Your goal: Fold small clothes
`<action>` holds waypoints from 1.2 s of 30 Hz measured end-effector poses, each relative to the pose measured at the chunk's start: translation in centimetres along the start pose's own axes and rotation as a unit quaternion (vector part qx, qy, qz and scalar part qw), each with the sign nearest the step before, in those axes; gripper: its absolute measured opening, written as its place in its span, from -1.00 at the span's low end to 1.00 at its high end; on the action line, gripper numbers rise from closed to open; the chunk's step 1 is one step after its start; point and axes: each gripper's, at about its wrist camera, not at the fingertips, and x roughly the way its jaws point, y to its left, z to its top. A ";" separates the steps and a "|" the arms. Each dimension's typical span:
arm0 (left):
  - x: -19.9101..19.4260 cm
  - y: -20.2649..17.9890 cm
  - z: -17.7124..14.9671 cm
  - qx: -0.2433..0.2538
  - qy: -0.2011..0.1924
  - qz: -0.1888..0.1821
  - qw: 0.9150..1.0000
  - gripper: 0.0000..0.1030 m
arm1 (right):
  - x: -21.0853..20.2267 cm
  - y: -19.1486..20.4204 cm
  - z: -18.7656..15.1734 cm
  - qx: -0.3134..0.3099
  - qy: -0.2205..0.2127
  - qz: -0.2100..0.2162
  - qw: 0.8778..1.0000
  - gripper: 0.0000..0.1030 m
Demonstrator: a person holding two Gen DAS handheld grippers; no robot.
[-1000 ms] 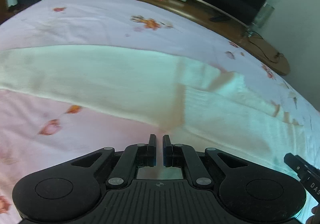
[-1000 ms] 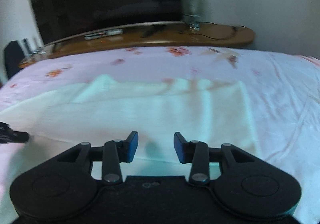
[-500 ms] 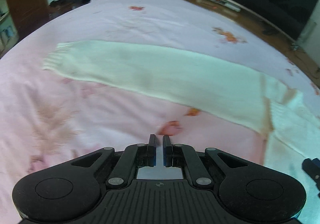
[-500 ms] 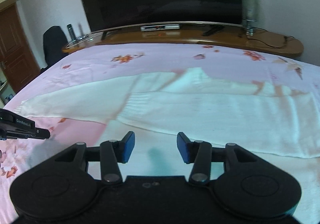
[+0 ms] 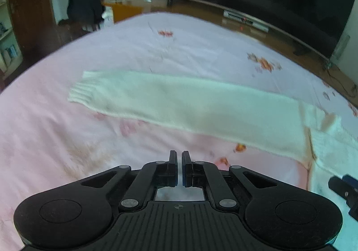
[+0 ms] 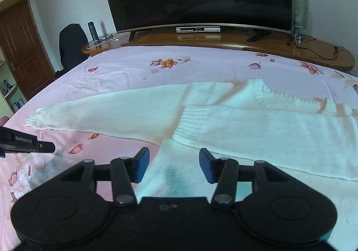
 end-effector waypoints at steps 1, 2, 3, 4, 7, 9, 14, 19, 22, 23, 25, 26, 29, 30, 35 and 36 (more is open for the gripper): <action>0.3 0.2 0.3 -0.004 0.010 0.003 1.000 -0.92 | 0.1 0.0 0.1 0.000 0.000 -0.001 1.000 -0.05; 0.7 0.4 0.5 -0.009 0.028 0.005 1.000 -0.92 | 0.2 0.1 0.1 0.001 -0.001 0.000 1.000 -0.05; 1.2 0.6 0.7 -0.016 0.046 0.008 0.999 -0.92 | 0.2 0.1 0.2 0.002 -0.002 -0.001 1.000 -0.05; 1.7 0.9 0.9 -0.020 0.059 0.014 0.998 -0.92 | 0.2 0.1 0.2 0.002 -0.002 -0.002 1.000 -0.05; 2.4 1.5 0.8 -0.029 0.065 0.023 0.997 -0.92 | 0.4 0.3 0.3 0.000 -0.003 -0.002 1.000 -0.05; 2.6 1.8 0.9 -0.035 0.070 0.021 0.997 -0.92 | 0.5 0.3 0.3 -0.002 -0.003 -0.002 1.000 -0.04; 2.4 1.2 1.1 -0.016 0.061 0.036 0.997 -0.91 | 1.0 0.4 0.3 -0.001 0.002 0.000 1.000 -0.04; 1.4 1.0 1.1 -0.004 0.030 0.031 0.999 -0.91 | 1.1 0.6 0.2 -0.005 0.003 0.002 1.000 -0.04; 0.7 1.2 1.1 -0.011 0.000 0.022 1.000 -0.91 | 1.2 0.5 0.3 -0.001 0.003 0.002 1.000 -0.03; 0.7 1.1 1.2 -0.001 0.000 0.029 1.000 -0.91 | 1.2 0.4 0.3 0.000 0.003 0.002 1.000 -0.03; 1.0 1.1 1.5 0.007 0.018 0.033 0.999 -0.91 | 1.2 0.4 0.2 0.001 0.002 0.001 1.000 -0.03; 1.0 1.4 1.5 -0.005 0.022 0.025 0.999 -0.92 | 1.2 0.3 0.2 0.001 0.002 0.001 1.000 -0.03; 0.5 2.0 1.5 -0.028 0.000 0.017 0.999 -0.93 | 1.2 0.3 0.2 0.002 0.002 0.001 1.000 -0.03; 0.4 2.0 1.4 -0.026 -0.004 0.014 1.000 -0.93 | 1.2 0.3 0.1 0.003 0.001 0.001 1.000 -0.03; -0.2 1.4 1.2 -0.004 -0.032 0.029 0.999 -0.97 | 1.2 0.2 0.0 0.005 0.000 0.001 1.000 -0.03; -0.3 1.1 1.2 0.007 -0.035 0.030 0.999 -0.96 | 1.1 0.1 0.0 0.006 -0.001 0.001 1.000 -0.03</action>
